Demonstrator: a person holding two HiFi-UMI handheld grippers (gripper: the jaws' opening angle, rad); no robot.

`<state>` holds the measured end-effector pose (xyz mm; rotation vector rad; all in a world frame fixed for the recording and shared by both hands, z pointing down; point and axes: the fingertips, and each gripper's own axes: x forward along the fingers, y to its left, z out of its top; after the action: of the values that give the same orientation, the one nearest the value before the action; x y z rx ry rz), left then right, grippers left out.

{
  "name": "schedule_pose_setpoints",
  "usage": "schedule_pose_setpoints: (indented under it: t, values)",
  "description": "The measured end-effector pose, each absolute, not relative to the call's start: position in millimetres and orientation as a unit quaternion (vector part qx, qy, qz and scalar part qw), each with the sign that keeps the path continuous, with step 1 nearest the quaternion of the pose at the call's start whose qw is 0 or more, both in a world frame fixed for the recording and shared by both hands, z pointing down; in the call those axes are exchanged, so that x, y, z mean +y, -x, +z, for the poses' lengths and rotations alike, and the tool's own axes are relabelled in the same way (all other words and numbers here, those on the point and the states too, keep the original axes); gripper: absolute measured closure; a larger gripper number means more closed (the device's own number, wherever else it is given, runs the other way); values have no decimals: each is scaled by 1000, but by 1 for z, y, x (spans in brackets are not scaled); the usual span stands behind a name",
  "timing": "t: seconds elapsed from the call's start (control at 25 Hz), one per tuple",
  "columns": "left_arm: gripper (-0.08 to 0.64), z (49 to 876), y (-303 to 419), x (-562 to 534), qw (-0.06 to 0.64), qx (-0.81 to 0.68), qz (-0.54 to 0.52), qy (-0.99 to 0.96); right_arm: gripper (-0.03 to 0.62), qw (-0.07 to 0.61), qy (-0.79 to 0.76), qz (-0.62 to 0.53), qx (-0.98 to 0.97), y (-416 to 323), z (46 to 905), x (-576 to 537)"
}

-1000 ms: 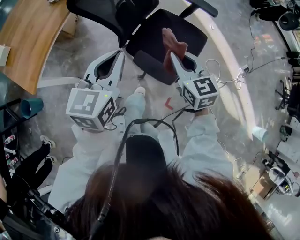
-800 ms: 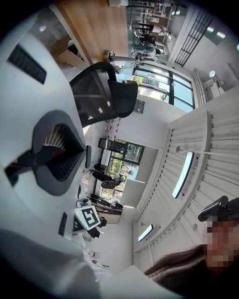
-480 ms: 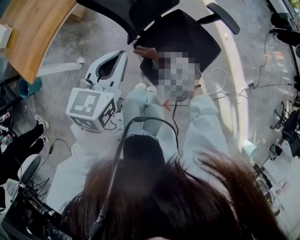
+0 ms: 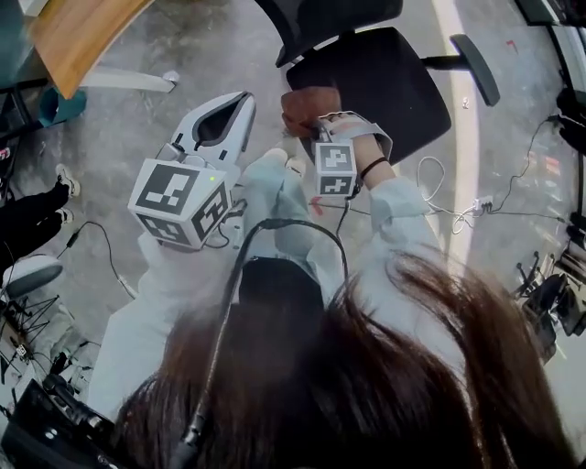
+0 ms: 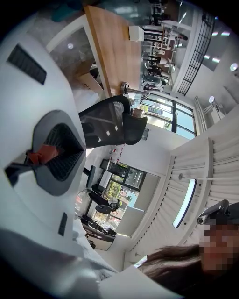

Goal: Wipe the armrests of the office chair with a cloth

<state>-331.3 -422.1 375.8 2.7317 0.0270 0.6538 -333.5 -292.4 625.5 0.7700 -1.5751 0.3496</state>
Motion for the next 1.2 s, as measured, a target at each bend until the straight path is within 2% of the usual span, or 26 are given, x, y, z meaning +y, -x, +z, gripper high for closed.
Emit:
schedule_pose_setpoints:
  t: [0.48, 1.2]
  values:
    - [558, 379, 350, -381, 180, 30, 235, -955, 566, 603, -280, 200, -719, 379, 617, -228]
    - [558, 371, 338, -345, 163, 77, 233, -956, 566, 546, -328, 287, -715, 407, 600, -100]
